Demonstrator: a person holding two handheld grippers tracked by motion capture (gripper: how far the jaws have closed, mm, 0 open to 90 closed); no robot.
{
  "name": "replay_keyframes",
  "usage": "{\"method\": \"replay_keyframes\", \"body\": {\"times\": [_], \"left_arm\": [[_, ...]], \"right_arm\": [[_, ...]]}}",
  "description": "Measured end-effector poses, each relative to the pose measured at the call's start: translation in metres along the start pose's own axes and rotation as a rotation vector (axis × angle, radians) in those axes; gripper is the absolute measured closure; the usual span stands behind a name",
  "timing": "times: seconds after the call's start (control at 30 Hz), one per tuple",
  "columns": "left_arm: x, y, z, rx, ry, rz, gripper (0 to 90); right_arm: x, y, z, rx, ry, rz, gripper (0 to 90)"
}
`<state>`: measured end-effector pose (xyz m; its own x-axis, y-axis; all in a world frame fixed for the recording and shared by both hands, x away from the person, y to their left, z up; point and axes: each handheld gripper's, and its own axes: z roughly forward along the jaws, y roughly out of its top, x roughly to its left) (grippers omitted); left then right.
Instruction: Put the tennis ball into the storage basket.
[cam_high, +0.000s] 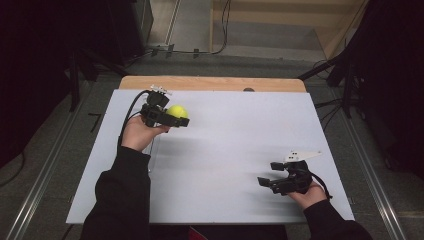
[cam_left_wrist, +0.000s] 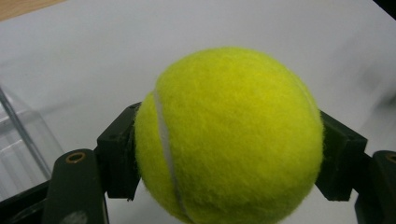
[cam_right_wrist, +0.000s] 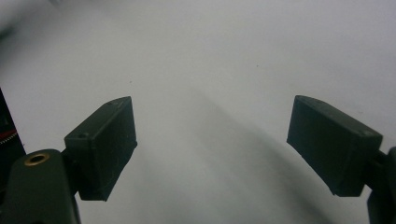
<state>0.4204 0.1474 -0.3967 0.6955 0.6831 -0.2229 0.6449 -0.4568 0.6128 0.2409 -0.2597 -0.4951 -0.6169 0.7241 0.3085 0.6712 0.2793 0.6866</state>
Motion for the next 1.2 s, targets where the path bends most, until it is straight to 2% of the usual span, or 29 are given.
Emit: {"method": "replay_keyframes", "body": {"times": [0.27,0.47,1.0,1.2], "left_arm": [[0.010,-0.003,-0.006,-0.007,0.028,-0.025,25.5],[0.016,-0.005,-0.011,-0.006,0.067,-0.033,25.5],[0.031,-0.012,-0.024,-0.038,0.085,-0.070,25.5],[0.035,-0.015,-0.029,-0.053,0.104,-0.073,25.5]], "right_arm": [[0.000,0.000,0.000,0.001,0.001,-0.002,13.7],[0.000,0.000,0.000,0.001,0.001,-0.002,13.7],[0.000,0.000,0.001,0.003,0.003,-0.002,13.7],[0.000,0.000,0.001,0.003,0.003,-0.002,13.7]]}}
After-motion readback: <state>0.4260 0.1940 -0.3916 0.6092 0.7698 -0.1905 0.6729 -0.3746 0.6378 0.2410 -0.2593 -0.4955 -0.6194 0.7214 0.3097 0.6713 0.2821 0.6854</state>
